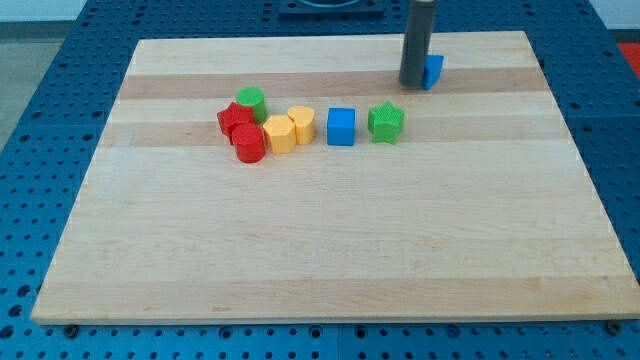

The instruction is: Push the green star to the bottom of the blue triangle

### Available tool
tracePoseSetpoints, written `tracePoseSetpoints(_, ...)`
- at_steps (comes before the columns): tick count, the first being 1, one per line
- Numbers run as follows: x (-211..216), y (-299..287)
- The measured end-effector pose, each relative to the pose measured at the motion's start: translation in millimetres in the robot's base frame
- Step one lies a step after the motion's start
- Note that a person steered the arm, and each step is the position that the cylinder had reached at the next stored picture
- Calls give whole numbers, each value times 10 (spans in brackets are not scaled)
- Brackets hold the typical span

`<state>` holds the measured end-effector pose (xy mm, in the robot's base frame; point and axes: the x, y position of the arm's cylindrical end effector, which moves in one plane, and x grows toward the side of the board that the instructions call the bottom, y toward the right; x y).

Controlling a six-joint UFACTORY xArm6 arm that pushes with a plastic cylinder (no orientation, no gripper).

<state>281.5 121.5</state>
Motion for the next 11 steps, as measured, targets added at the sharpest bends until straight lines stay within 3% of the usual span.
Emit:
tracePoseSetpoints(2, -285, 464)
tracePoseSetpoints(3, 203, 587)
tracePoseSetpoints(4, 975, 727)
tracePoseSetpoints(5, 1482, 148)
tracePoseSetpoints(7, 1463, -1064)
tracePoseSetpoints(8, 1200, -988)
tracePoseSetpoints(11, 1063, -301)
